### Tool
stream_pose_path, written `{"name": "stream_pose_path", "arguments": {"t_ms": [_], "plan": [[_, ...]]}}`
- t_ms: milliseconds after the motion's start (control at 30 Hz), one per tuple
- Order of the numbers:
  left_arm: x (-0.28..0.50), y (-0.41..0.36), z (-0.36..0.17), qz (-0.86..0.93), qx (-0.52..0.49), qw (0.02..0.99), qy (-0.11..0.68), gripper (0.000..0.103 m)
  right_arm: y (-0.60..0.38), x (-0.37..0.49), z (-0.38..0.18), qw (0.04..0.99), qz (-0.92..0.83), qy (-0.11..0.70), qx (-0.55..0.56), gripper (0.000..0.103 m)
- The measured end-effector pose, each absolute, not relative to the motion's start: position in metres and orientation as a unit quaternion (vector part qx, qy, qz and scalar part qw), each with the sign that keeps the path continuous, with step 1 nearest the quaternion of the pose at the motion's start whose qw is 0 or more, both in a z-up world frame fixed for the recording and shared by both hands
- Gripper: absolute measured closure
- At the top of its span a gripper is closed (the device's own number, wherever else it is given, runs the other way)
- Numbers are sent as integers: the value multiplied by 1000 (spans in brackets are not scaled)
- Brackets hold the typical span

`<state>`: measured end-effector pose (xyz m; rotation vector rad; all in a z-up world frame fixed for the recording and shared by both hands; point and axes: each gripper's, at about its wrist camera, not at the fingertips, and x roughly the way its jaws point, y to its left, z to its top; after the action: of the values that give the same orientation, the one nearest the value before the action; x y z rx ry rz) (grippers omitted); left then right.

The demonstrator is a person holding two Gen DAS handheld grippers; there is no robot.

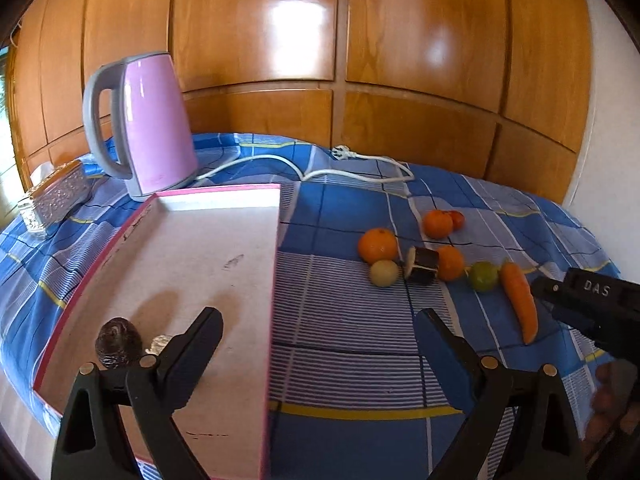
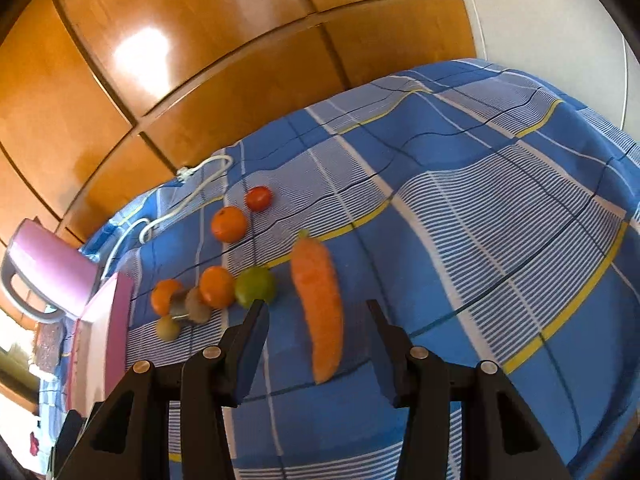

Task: Organize fruits
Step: 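Return both tools to the produce beside the tray, then grasp the small yellow fruit with the left tool while the right tool grasps the carrot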

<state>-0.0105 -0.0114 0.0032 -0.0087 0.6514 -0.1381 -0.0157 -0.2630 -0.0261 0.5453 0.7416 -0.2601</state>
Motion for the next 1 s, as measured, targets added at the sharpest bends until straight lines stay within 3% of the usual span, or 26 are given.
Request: {"name": "stream_pose_path", "arguments": {"t_ms": [367, 567, 667, 800, 1000], "plan": [[-7, -37, -5, -135, 28, 933, 333, 17, -266, 7, -34, 887, -152, 378, 220, 54], [-1, -47, -10, -159, 33, 925, 345, 31, -256, 31, -42, 890, -150, 397, 163, 55], [6, -47, -13, -167, 18, 918, 360, 43, -251, 37, -43, 893, -156, 400, 137, 62], [20, -39, -18, -178, -32, 903, 389, 68, -241, 43, -47, 893, -145, 413, 108, 73], [38, -28, -19, -160, -81, 898, 401, 71, -246, 42, -48, 891, -141, 415, 119, 73]]}}
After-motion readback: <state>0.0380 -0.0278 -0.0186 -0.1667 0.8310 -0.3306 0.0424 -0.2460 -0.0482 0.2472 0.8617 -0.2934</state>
